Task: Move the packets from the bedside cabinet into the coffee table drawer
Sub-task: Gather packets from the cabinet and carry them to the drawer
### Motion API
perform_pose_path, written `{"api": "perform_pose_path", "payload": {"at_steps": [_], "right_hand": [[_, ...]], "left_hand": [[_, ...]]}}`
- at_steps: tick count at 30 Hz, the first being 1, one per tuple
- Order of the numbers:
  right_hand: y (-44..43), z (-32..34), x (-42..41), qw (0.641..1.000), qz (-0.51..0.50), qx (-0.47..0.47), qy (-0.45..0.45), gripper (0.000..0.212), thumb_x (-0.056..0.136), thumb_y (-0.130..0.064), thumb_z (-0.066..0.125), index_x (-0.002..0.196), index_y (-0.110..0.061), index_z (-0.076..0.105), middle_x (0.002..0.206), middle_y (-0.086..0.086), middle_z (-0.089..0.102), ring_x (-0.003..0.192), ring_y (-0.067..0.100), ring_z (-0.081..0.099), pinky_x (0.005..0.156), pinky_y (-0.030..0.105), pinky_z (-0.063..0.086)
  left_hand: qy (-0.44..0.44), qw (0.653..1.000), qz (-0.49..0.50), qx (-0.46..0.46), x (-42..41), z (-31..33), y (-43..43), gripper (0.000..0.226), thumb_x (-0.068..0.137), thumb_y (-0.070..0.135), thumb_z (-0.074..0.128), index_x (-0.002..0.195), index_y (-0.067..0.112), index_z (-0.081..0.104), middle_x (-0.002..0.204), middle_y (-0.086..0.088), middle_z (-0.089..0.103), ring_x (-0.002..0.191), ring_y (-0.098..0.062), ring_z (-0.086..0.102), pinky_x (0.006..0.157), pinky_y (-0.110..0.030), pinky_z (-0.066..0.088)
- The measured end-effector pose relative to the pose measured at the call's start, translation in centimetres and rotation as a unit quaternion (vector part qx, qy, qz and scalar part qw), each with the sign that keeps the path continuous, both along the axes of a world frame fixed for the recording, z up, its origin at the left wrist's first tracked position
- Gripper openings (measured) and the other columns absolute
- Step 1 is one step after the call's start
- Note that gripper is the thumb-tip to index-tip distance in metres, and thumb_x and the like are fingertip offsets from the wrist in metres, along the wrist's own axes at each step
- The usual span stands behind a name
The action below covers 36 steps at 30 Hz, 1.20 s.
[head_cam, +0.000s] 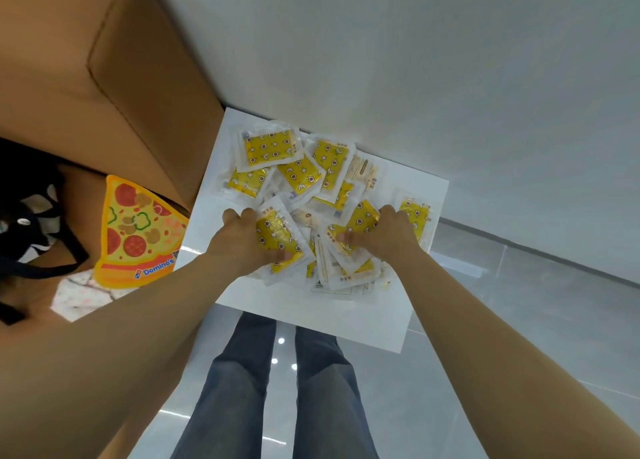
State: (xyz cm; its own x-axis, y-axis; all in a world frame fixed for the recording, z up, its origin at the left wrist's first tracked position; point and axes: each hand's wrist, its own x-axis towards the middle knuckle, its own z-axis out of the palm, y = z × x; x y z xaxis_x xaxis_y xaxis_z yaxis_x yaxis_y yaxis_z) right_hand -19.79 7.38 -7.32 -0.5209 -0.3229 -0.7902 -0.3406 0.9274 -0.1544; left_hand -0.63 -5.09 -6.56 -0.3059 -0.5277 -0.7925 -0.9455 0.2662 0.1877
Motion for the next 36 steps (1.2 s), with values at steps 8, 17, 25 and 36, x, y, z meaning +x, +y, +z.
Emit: {"api": "perform_pose_path", "payload": {"at_steps": [8,17,25,36], "right_hand": [[1.6,0.6,1.2,0.996,-0.081,-0.044,0.011,0.079,0.060,-0.048,0.085,0.114,-0.007,0.044,0.114,0.011,0.053,0.101,0.028,0.056,0.076,0.038,0.049],[1.8,1.1,4.6,0.990,-0.116,-0.074,0.025,0.079,0.061,-0.041,0.086,0.118,-0.007,0.043,0.116,0.011,0.051,0.106,0.031,0.055,0.084,0.044,0.051],[1.8,1.5,6.5,0.975,-0.216,-0.048,0.035,0.105,0.056,-0.041,0.090,0.134,-0.008,0.028,0.128,0.014,0.034,0.107,0.036,0.055,0.082,0.040,0.050],[3.1,1.2,7.3,0.963,-0.223,-0.144,0.044,0.043,0.066,-0.033,0.082,0.097,-0.017,0.055,0.094,0.001,0.064,0.085,0.021,0.063,0.066,0.029,0.050]], "left_hand": [[-0.025,0.999,0.002,-0.036,0.0,-0.1,0.3,0.098,0.059,0.066,0.075,0.131,0.014,0.034,0.123,-0.014,0.036,0.110,-0.036,0.051,0.089,-0.041,0.046],[-0.002,0.997,0.029,-0.068,-0.2,0.4,1.2,0.092,0.060,0.059,0.079,0.129,0.014,0.038,0.124,-0.015,0.036,0.112,-0.036,0.046,0.093,-0.041,0.044],[0.022,0.997,0.043,-0.066,0.0,0.4,1.0,0.088,0.056,0.056,0.083,0.121,0.011,0.044,0.118,-0.011,0.039,0.106,-0.032,0.053,0.086,-0.039,0.048],[0.028,0.995,0.027,-0.095,0.9,1.0,0.9,0.074,0.062,0.055,0.079,0.114,0.012,0.047,0.111,-0.009,0.051,0.095,-0.026,0.058,0.069,-0.032,0.043]]}}
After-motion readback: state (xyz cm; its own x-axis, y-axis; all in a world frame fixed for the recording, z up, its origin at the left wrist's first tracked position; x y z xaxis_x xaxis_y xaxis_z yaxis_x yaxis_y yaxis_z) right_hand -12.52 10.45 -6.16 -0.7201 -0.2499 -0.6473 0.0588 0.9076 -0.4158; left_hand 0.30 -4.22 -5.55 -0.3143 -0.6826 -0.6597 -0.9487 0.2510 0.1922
